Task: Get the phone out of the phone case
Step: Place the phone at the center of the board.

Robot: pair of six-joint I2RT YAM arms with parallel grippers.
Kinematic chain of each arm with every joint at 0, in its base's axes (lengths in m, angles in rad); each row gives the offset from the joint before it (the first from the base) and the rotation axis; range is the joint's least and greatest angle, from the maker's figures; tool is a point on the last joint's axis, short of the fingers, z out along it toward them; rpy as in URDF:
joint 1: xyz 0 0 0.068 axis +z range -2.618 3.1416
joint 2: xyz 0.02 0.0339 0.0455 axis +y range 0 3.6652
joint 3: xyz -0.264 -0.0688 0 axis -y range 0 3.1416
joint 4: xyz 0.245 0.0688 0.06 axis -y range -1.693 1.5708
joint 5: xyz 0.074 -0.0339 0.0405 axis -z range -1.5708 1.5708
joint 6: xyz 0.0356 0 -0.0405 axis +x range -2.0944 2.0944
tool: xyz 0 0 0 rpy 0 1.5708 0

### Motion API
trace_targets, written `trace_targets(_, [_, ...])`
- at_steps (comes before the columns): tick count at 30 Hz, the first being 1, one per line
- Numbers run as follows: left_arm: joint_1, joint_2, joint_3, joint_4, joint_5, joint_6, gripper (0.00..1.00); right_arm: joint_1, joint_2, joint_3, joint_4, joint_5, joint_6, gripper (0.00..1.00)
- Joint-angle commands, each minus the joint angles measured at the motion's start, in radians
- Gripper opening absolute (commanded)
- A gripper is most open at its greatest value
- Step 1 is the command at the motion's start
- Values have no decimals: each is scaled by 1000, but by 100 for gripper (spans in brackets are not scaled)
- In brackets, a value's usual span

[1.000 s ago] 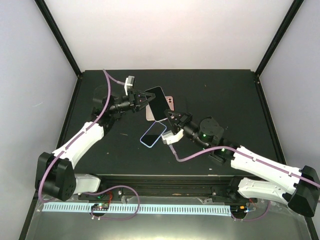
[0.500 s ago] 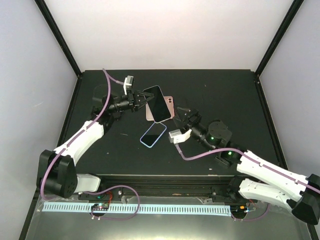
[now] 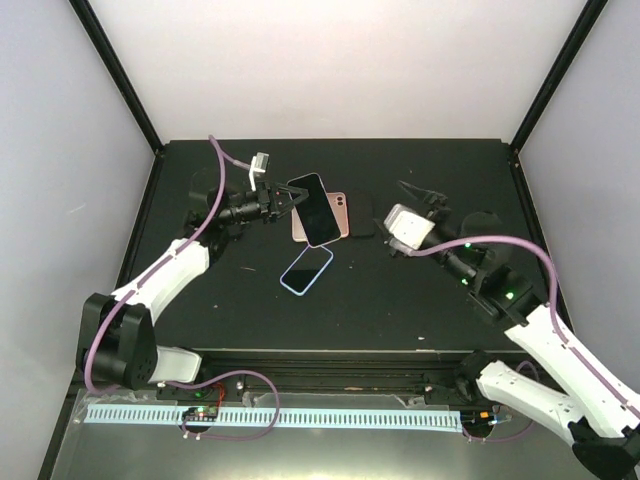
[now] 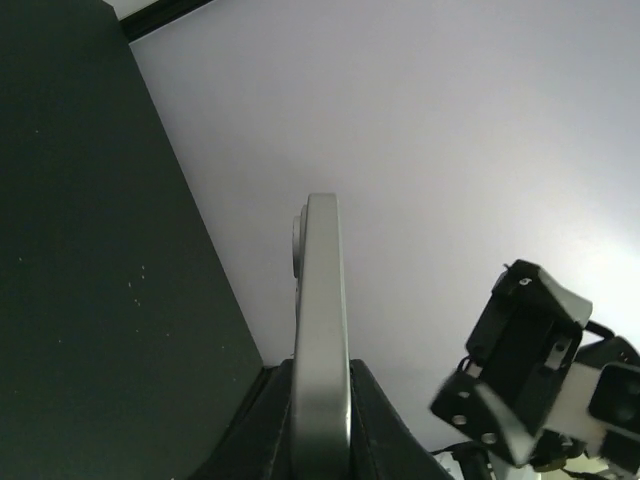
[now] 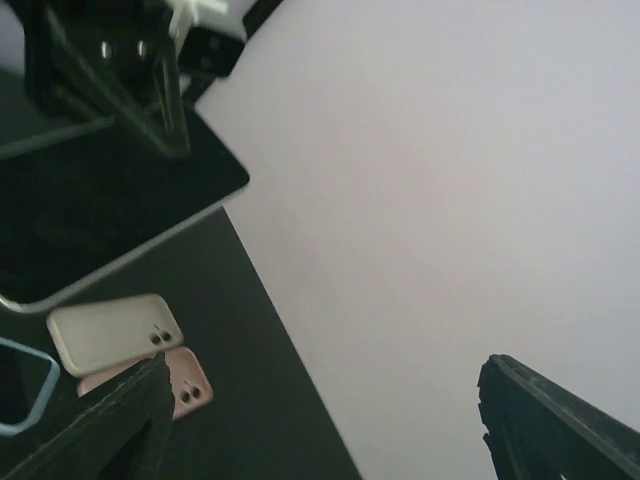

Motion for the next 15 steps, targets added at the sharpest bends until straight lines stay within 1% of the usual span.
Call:
trace_targets(1, [6,5,66,60,50,60,2,-44,-22,71,-143,-196,368,84])
trace_targets(4, [6,14,79,65,85,97,2,-69,10,97,-183,-246,479,84])
trace_targets(7, [6,21,91,49,113,138,2,-100,95,174,-316,-331,539,82])
trace_targets(9, [6,19,93,47,120,157,1,-134,174,254,-434,-459,567,76])
trace_targets(11, [6,16,93,39,125,180,2,-187,244,320,-506,-610,617,72])
trace_targets(15, [3,7,91,38,132,207,2,-265,352,394,-519,-880,769,67])
